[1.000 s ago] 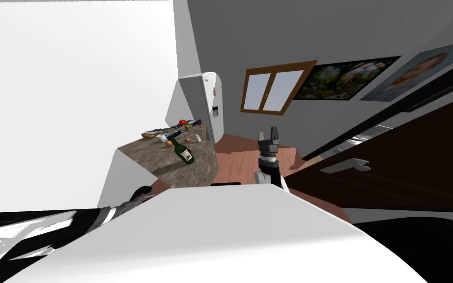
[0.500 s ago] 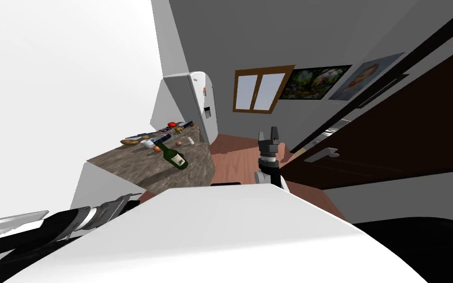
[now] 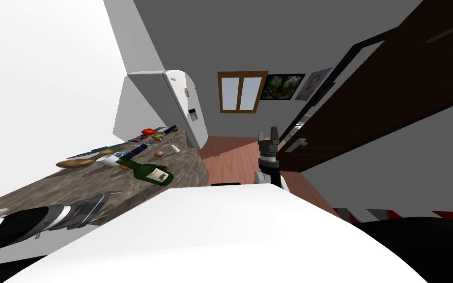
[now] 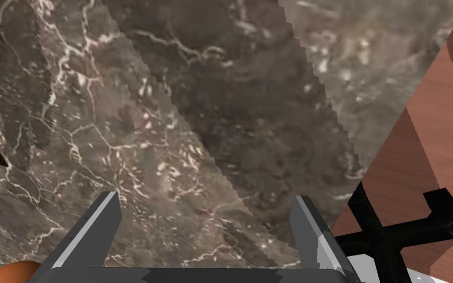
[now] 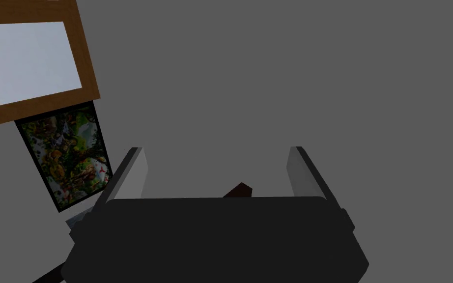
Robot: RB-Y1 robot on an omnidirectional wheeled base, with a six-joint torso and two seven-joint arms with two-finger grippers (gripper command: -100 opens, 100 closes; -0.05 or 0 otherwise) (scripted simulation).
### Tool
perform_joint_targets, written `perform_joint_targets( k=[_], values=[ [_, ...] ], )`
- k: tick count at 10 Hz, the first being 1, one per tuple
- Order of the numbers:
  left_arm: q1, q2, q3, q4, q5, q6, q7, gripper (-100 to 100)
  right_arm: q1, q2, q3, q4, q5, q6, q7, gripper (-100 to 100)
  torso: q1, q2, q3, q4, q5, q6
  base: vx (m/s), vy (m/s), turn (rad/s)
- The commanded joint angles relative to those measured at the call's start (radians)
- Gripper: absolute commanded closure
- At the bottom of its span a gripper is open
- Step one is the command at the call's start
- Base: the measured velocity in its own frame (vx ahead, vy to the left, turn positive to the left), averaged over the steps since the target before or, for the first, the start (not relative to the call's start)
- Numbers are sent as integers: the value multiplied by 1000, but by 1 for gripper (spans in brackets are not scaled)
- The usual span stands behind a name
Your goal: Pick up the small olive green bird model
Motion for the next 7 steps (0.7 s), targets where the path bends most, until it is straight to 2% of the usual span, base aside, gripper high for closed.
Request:
perform_joint_targets(
  k=[1,4,6,7],
  values=[
    [-35,15,-29,21,12,12,33,-100,0,0,0,0,0,0,0,0,0,0,0,0,0,0,106,-32,-463],
    [-84,11,-76,54,27,20,76,-100,0,0,0,0,0,0,0,0,-1,-1,-1,0,0,-1,106,-26,-350],
    [-102,-17,-109,60,33,24,95,-100,0,0,0,0,0,0,0,0,-1,1,0,0,0,-2,69,-27,-242],
    [-100,-11,-98,68,26,19,91,-100,0,0,0,0,0,0,0,0,-1,2,1,0,0,-2,25,-6,-47]
  ],
)
